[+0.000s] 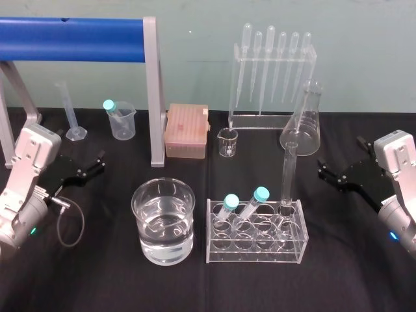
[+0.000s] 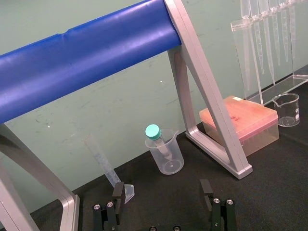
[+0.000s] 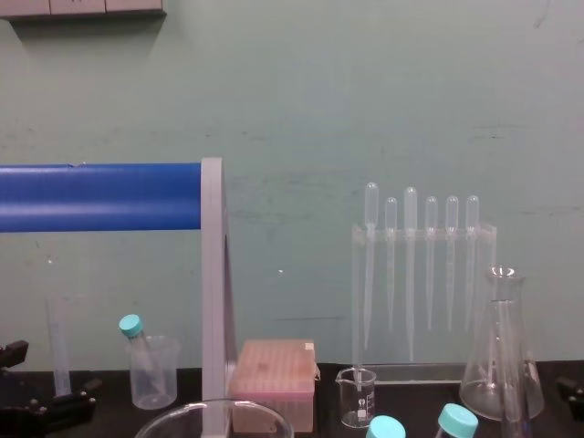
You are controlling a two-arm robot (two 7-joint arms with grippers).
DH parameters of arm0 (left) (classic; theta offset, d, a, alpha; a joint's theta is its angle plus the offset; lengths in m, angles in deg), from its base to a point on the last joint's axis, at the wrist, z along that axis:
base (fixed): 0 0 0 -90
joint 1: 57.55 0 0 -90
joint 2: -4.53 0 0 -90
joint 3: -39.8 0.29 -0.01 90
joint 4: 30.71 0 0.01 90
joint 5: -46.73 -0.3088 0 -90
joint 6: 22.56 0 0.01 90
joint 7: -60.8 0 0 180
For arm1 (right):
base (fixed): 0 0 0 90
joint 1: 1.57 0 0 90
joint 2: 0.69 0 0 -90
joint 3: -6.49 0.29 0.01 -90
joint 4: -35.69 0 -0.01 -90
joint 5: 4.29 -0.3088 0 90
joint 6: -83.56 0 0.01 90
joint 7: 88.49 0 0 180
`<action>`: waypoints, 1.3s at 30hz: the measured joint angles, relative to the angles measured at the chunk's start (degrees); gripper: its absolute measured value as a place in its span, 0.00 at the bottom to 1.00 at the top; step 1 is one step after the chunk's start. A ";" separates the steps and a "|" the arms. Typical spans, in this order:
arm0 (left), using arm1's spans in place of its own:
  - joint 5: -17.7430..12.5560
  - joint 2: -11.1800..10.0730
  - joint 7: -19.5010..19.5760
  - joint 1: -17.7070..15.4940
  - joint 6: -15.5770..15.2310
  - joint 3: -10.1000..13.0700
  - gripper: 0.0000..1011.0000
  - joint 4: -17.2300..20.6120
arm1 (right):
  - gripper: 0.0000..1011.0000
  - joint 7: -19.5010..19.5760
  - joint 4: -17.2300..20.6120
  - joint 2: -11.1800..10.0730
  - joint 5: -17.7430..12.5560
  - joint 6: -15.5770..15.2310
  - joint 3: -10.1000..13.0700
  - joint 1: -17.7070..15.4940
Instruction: Hold the test tube with one hand and immerse one end into the beaker, then return it to the test tube rack.
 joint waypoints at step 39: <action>0.00 0.00 0.00 0.00 0.00 0.00 0.99 0.00 | 0.99 -32.95 9.63 -3.13 -29.56 6.10 12.86 -6.68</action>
